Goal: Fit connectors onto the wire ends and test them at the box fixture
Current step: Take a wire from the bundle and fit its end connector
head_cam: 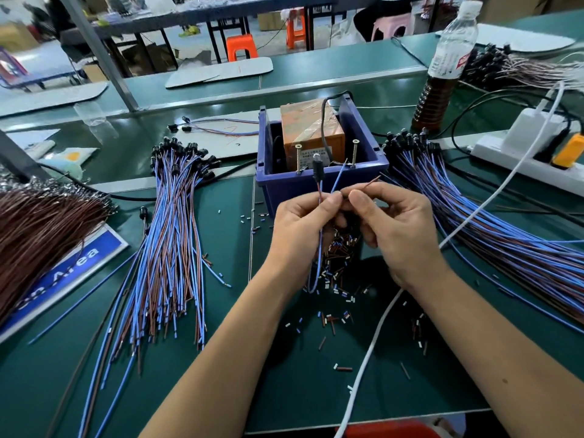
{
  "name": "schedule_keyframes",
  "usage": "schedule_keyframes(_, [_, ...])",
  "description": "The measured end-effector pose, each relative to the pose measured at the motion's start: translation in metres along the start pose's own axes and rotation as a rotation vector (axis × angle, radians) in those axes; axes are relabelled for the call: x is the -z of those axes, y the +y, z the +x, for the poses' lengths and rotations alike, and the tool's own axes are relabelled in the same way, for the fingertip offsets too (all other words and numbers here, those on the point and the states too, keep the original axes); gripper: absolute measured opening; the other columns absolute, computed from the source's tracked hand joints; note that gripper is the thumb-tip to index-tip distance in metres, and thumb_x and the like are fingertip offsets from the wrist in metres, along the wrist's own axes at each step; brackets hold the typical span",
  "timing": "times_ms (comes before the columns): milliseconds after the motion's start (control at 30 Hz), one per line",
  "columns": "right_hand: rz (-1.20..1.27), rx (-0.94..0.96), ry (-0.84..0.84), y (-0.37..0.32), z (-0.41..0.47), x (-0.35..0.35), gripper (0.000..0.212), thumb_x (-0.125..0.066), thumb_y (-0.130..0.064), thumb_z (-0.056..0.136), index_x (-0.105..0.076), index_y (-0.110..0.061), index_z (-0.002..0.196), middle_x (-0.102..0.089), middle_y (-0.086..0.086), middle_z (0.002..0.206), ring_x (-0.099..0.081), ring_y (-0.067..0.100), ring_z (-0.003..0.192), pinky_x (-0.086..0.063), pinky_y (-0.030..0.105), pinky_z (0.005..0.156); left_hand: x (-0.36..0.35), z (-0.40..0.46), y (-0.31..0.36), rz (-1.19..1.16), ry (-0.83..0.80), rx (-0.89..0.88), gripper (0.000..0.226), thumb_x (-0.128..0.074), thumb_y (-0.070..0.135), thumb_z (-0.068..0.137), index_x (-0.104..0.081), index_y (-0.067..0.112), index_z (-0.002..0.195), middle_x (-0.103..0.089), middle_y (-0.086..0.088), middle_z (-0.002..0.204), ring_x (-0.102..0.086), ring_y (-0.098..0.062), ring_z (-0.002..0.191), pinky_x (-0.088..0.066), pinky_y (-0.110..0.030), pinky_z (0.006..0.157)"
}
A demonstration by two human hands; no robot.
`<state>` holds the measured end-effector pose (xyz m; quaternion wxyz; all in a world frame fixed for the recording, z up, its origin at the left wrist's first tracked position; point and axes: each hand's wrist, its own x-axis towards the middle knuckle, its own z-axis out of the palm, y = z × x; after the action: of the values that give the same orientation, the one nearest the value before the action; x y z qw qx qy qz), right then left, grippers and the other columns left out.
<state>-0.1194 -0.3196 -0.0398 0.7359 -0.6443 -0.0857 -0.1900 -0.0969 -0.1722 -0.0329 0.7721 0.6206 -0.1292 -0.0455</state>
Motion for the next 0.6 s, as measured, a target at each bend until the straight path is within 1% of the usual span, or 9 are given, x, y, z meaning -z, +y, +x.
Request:
schedule_keyframes(67, [0.052,-0.014,0.023,-0.001,0.002,0.002,0.015,-0.063,-0.016,0.103,-0.074,-0.008,0.099,-0.070,0.003,0.074,-0.045,0.014,0.044,-0.033,0.023,0.040,-0.002,-0.002,0.000,0.183,0.087,-0.256,0.023,-0.064,0.023,0.100,-0.078,0.010,0.087,-0.070,0.002,0.072,-0.060,-0.014,0.060,-0.049,-0.027,0.056])
schedule_keyframes(100, [0.081,-0.026,0.034,-0.001,0.003,0.004,0.017,-0.059,-0.016,0.106,-0.069,-0.004,0.100,-0.070,0.000,0.076,-0.045,0.014,0.044,-0.033,0.022,0.040,-0.002,-0.004,0.001,0.270,0.137,-0.369,0.024,-0.064,0.024,0.101,-0.078,0.010,0.089,-0.068,0.004,0.069,-0.059,-0.015,0.060,-0.048,-0.030,0.058])
schedule_keyframes(167, [0.126,-0.046,0.060,-0.002,0.005,0.005,0.015,-0.055,-0.014,0.108,-0.066,-0.006,0.103,-0.076,0.004,0.087,-0.046,0.013,0.043,-0.034,0.020,0.041,-0.003,-0.007,0.003,0.348,0.265,-0.486,0.030,-0.062,0.028,0.103,-0.075,0.005,0.088,-0.056,0.002,0.058,-0.049,-0.022,0.053,-0.041,-0.032,0.051])
schedule_keyframes(233, [0.086,-0.016,0.093,-0.002,0.006,0.006,0.011,-0.058,-0.012,0.106,-0.068,-0.011,0.107,-0.078,0.010,0.090,-0.047,0.012,0.043,-0.036,0.018,0.042,-0.002,-0.006,0.004,0.367,0.385,-0.517,0.035,-0.059,0.026,0.105,-0.070,-0.003,0.087,-0.049,0.000,0.054,-0.044,-0.024,0.049,-0.037,-0.034,0.048])
schedule_keyframes(367, [-0.121,0.112,0.157,0.001,0.003,0.000,0.010,-0.065,-0.016,0.103,-0.062,-0.019,0.112,-0.077,0.008,0.083,-0.049,0.017,0.043,-0.041,0.027,0.046,0.001,-0.003,0.004,0.361,0.538,-0.486,0.033,-0.049,0.029,0.108,-0.074,0.009,0.106,-0.052,0.014,0.063,-0.046,-0.016,0.056,-0.042,-0.033,0.058])
schedule_keyframes(433, [-0.220,0.169,0.222,0.002,0.003,-0.003,0.011,-0.065,-0.018,0.102,-0.064,-0.021,0.113,-0.077,0.003,0.080,-0.056,0.009,0.048,-0.043,0.026,0.052,0.003,-0.002,0.005,0.359,0.553,-0.477,0.038,-0.044,0.037,0.108,-0.072,0.012,0.110,-0.052,0.011,0.067,-0.048,-0.020,0.059,-0.048,-0.042,0.060])
schedule_keyframes(500, [-0.282,0.212,0.263,0.004,0.004,-0.006,0.014,-0.064,-0.015,0.102,-0.069,-0.017,0.115,-0.077,-0.001,0.079,-0.061,0.002,0.054,-0.044,0.017,0.056,0.003,-0.001,0.005,0.389,0.553,-0.476,0.035,-0.041,0.042,0.107,-0.065,0.016,0.111,-0.051,0.004,0.069,-0.048,-0.028,0.058,-0.049,-0.055,0.058])
schedule_keyframes(533, [-0.294,0.219,0.273,0.004,0.005,-0.006,0.016,-0.064,-0.014,0.103,-0.072,-0.015,0.116,-0.077,-0.002,0.079,-0.062,0.001,0.056,-0.045,0.015,0.058,0.003,0.000,0.004,0.389,0.557,-0.472,0.031,-0.041,0.042,0.107,-0.060,0.017,0.111,-0.050,0.003,0.070,-0.046,-0.030,0.056,-0.047,-0.058,0.056])
schedule_keyframes(600, [-0.302,0.229,0.280,0.004,0.005,-0.006,0.017,-0.064,-0.012,0.103,-0.073,-0.015,0.116,-0.077,-0.004,0.080,-0.067,0.003,0.063,-0.049,0.015,0.063,0.004,0.002,0.004,0.367,0.557,-0.468,0.021,-0.042,0.038,0.107,-0.051,0.019,0.111,-0.047,-0.002,0.070,-0.042,-0.030,0.051,-0.042,-0.059,0.051])
